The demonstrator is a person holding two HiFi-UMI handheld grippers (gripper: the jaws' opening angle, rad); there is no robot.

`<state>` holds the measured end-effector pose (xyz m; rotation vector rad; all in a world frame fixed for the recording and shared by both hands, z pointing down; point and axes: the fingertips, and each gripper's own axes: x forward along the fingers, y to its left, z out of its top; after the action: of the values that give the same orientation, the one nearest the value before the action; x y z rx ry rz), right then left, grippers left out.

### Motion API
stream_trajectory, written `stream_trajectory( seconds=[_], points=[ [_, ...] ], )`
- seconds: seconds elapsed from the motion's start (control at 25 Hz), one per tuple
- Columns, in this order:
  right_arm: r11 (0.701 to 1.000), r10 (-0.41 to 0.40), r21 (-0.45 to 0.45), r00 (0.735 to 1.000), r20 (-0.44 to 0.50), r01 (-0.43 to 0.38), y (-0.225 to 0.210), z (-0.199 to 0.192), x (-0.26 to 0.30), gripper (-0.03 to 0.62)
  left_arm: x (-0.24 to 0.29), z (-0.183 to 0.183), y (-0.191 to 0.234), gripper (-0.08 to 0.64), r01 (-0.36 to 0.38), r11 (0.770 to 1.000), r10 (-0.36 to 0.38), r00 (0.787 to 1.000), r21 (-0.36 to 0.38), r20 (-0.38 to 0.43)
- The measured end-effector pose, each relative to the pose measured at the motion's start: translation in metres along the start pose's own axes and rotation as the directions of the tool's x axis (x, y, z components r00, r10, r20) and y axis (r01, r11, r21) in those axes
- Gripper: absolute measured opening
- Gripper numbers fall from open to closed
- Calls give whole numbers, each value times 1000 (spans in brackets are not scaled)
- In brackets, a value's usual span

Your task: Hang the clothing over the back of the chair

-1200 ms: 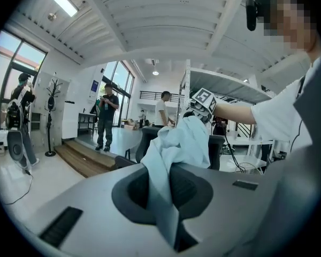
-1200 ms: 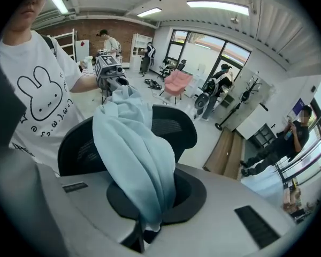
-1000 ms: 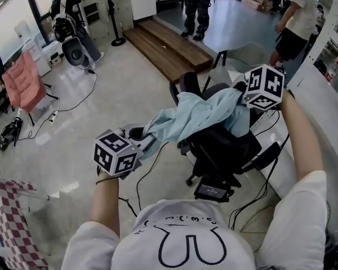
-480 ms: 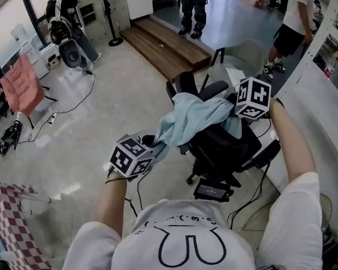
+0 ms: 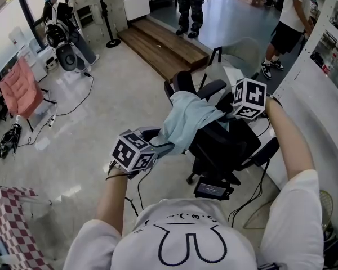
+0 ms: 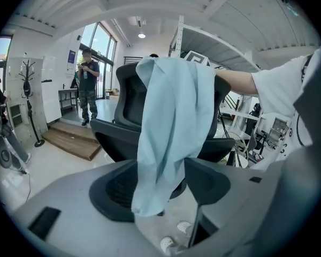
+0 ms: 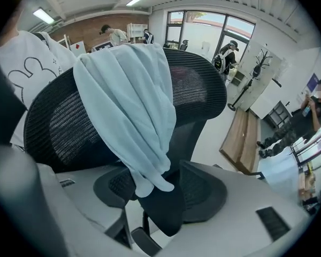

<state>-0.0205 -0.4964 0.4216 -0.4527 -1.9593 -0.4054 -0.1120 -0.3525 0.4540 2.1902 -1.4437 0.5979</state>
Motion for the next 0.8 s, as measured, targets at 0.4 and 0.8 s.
stream_trajectory(
  seconds=[0.4,0.8],
  points=[
    [994,-101,41,994,49,99,-8,5,-24,351,-8,24,-7,462,33,999,-34,998,30,57],
    [974,-205,128,969,137,188,-2,21,-63,262,-33,46,-5,459,32,998,-38,994,58,105]
  ],
)
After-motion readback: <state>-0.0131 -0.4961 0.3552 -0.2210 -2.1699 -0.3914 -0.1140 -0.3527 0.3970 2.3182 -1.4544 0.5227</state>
